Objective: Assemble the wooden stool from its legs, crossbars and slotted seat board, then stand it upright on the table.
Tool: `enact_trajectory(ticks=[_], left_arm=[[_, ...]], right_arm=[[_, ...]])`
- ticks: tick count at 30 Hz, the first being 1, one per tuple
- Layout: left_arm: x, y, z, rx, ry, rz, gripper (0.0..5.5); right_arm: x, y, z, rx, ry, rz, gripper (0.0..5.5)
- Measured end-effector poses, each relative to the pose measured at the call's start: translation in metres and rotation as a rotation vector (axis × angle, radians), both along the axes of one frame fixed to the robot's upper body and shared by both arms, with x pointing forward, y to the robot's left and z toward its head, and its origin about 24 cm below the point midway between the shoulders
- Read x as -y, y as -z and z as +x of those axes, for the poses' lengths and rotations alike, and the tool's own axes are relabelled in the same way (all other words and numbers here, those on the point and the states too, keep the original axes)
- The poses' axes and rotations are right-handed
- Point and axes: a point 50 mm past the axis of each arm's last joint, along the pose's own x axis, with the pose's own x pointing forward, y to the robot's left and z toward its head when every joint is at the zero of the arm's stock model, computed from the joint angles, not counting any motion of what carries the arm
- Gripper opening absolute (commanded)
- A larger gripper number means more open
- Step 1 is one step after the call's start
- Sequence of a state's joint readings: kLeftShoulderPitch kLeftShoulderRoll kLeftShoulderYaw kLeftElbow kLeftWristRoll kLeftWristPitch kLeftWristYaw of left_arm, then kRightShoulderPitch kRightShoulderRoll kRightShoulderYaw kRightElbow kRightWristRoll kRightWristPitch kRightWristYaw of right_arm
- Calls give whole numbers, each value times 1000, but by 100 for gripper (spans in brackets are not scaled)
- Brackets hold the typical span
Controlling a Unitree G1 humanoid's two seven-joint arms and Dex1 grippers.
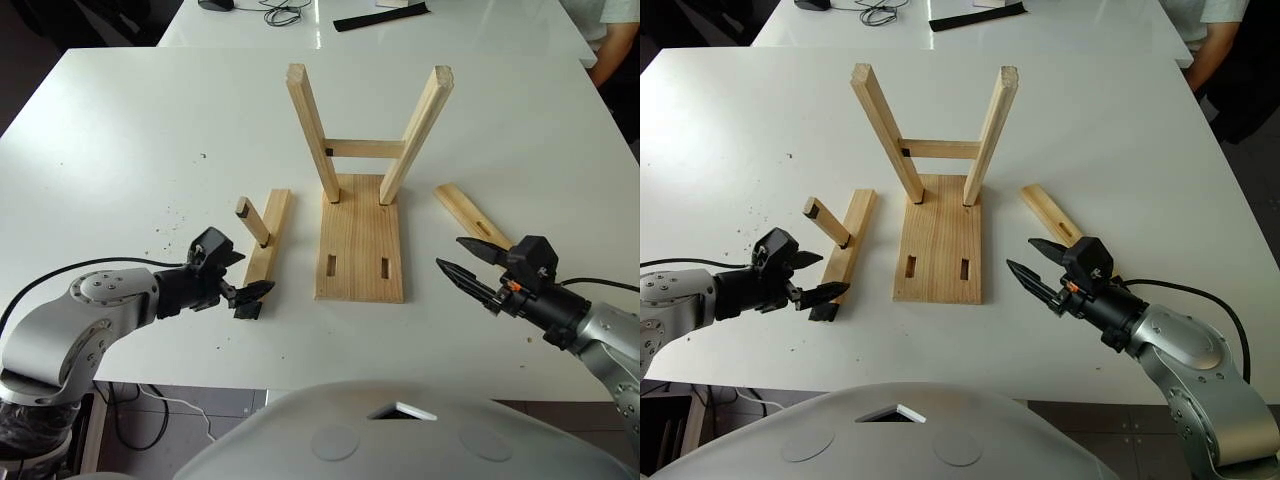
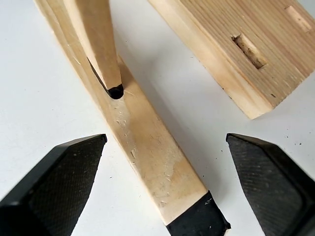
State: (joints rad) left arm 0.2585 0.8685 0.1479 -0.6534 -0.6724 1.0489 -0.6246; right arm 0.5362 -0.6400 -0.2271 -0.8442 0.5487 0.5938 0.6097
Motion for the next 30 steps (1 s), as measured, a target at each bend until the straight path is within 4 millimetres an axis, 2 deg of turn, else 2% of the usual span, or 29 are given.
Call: enact_trajectory(ticks=[5,7,16,26,30], left_arm=[[3,7,-5,-11,-20,9,452],[0,19,-10,-51,-44,37,452],[1,35,4,36,-108,82,452],[-11,38,14,41,-146,65,299],[-21,39,24,62,-155,79,237]], right_arm=[[0,0,0,-1,-3,-1,254],[0,0,0,1,-4,-1,254],[-2,3,3,-3,-14,-3,254],[-4,8,5,-8,-12,-15,254],[-3,7,6,3,-13,-15,254]])
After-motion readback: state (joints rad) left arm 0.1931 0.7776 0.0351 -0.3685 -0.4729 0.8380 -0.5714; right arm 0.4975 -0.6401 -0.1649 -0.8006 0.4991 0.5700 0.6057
